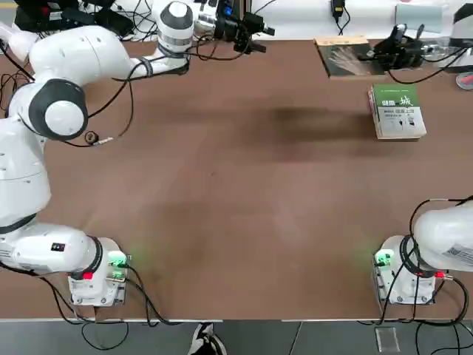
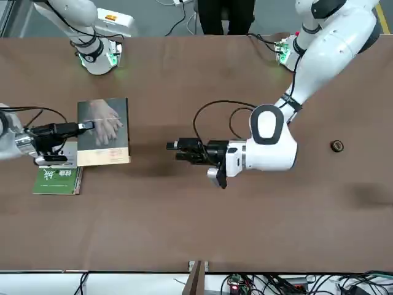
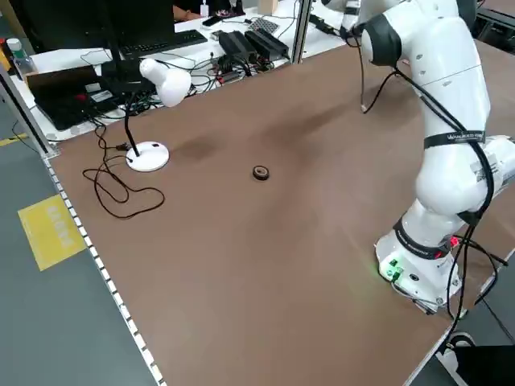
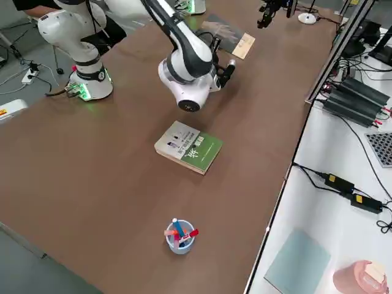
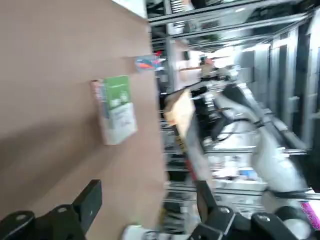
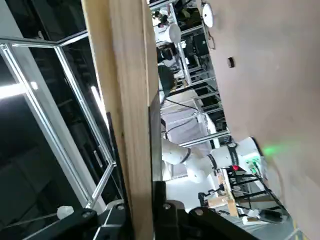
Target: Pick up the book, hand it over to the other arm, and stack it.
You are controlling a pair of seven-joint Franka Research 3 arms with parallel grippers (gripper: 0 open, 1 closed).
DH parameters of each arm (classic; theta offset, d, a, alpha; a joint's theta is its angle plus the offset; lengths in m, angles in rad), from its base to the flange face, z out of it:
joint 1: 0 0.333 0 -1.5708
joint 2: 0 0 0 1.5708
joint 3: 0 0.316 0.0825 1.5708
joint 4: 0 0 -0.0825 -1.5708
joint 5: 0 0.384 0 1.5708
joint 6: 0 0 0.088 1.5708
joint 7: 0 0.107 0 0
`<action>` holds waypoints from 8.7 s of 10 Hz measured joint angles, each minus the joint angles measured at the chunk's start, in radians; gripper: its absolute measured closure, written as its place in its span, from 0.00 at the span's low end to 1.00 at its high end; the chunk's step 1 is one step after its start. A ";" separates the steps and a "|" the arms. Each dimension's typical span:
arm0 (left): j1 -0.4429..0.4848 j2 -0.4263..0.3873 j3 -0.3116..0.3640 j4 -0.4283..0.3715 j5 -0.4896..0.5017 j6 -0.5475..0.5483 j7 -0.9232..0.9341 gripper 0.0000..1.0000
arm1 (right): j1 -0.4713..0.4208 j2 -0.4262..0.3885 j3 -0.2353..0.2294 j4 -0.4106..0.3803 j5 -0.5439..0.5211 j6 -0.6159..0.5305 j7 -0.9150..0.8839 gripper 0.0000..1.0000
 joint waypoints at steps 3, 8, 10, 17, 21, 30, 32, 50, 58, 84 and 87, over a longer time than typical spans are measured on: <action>0.001 -0.016 0.000 0.000 0.224 0.002 -0.088 0.18 | -0.073 0.021 -0.002 0.041 -0.074 -0.041 0.001 0.84; -0.014 -0.050 -0.005 0.000 0.602 0.003 -0.242 0.19 | -0.202 0.130 -0.005 0.167 -0.215 -0.084 0.000 0.84; -0.020 -0.064 -0.005 0.000 0.713 0.003 -0.270 0.19 | -0.242 0.175 -0.005 0.226 -0.263 -0.096 0.000 0.84; -0.011 -0.111 0.011 0.000 1.009 -0.076 -0.296 0.20 | -0.330 0.302 0.000 0.390 -0.434 -0.120 -0.001 0.84; -0.010 -0.148 0.042 0.001 1.053 -0.096 -0.309 0.20 | -0.341 0.344 0.013 0.492 -0.546 -0.120 -0.021 0.84; 0.015 -0.219 0.078 -0.002 1.224 -0.318 -0.552 0.00 | -0.361 0.447 0.091 0.617 -0.622 -0.168 -0.044 0.84; 0.043 -0.234 0.079 -0.005 1.230 -0.369 -0.555 0.01 | -0.377 0.482 0.110 0.646 -0.623 -0.186 -0.045 0.84; 0.181 -0.518 0.154 -0.442 1.148 -0.243 -0.566 0.00 | -0.425 0.644 0.132 0.827 -0.771 -0.082 -0.140 0.84; 0.039 -0.704 0.415 -0.581 1.055 -0.332 -0.515 0.00 | -0.427 0.657 0.124 0.812 -0.773 -0.028 -0.113 0.84; 0.122 -0.851 0.512 -0.427 0.988 -0.632 -0.356 0.00 | -0.398 0.668 0.126 0.766 -0.710 0.116 -0.095 0.84; 0.122 -0.851 0.512 -0.425 0.988 -0.632 -0.356 0.00 | -0.398 0.668 0.125 0.766 -0.720 0.117 -0.096 0.84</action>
